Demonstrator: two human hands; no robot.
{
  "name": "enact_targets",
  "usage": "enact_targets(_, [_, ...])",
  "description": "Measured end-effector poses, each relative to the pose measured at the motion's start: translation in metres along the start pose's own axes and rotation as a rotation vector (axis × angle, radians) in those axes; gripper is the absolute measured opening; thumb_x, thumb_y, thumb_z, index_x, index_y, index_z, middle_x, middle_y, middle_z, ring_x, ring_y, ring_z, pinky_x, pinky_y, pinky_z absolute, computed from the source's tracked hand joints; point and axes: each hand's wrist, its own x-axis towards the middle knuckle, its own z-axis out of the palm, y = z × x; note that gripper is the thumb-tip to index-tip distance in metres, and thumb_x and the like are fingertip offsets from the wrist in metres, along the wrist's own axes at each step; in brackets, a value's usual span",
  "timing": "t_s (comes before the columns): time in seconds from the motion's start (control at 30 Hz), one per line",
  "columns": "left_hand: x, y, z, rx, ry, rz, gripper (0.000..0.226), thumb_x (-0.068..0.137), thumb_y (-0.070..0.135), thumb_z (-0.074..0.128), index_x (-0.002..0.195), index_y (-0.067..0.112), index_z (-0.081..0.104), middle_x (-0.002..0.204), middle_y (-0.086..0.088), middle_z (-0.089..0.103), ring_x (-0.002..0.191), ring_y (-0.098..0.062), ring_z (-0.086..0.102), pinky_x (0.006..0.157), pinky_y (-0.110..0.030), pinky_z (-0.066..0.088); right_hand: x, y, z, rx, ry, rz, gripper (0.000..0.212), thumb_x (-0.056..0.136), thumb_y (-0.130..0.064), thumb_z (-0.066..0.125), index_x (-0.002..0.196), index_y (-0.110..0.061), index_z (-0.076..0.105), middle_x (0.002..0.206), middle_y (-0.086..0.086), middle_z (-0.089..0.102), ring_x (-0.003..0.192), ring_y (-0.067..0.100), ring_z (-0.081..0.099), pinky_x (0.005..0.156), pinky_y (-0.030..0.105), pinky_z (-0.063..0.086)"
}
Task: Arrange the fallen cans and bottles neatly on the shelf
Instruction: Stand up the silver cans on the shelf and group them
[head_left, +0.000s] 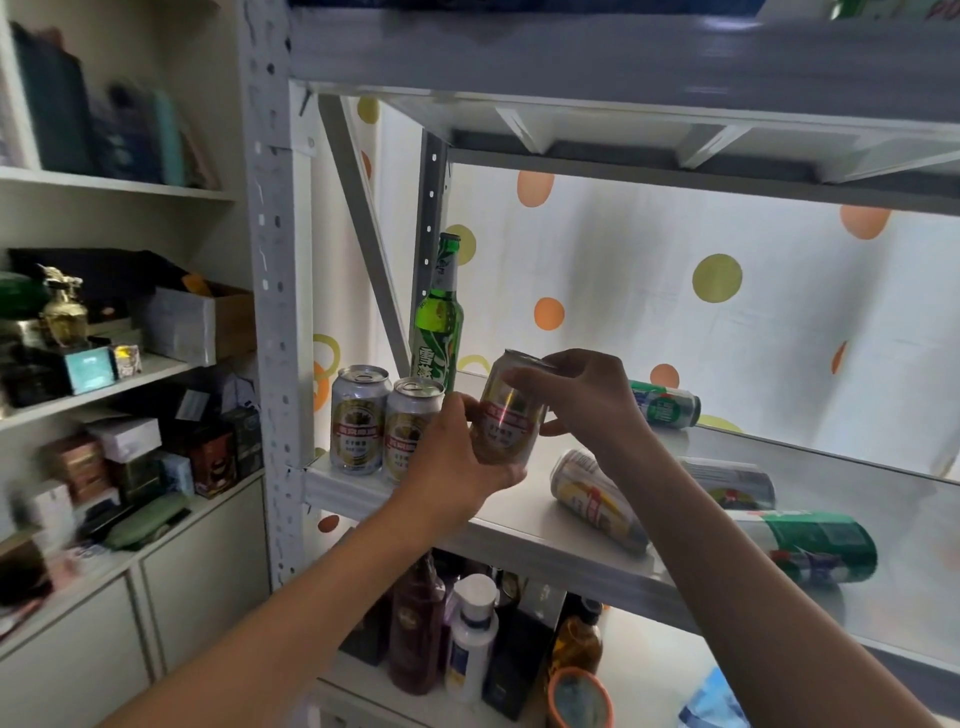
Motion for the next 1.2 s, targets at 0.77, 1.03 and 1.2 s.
enact_targets(0.77, [-0.055,-0.050,-0.050,0.557,-0.046,0.235,0.058,0.096,0.032,0.050,0.147,0.028,0.025,0.154,0.011,0.022,0.139,-0.005,0.020,0.105,-0.016,0.021,-0.008,0.042,0.054,-0.110,-0.061,-0.057,0.046,0.058,-0.047,0.078,0.098,-0.029,0.066,0.099,-0.010,0.070,0.088,0.011,0.069,0.082,0.039,0.059])
enact_targets(1.03, [-0.065,-0.056,-0.037,0.473,-0.062,0.250,0.056,0.095,0.028,0.053,0.146,0.025,0.030,0.152,0.010,0.026,0.137,-0.007,0.027,0.105,-0.017,0.024,-0.023,0.046,0.057,-0.103,-0.045,-0.047,0.062,0.078,-0.038,0.078,0.132,-0.026,0.051,0.118,-0.008,0.062,0.110,0.012,0.062,0.091,0.036,0.053])
enact_targets(1.2, [-0.071,-0.049,-0.022,0.379,-0.075,0.297,0.052,0.094,0.030,0.055,0.142,0.030,0.033,0.148,0.012,0.031,0.129,0.000,0.031,0.102,-0.015,0.025,-0.050,0.047,0.037,-0.140,0.054,-0.126,0.065,0.086,-0.046,0.069,0.141,-0.024,0.042,0.139,-0.002,0.052,0.122,0.007,0.049,0.103,0.032,0.045])
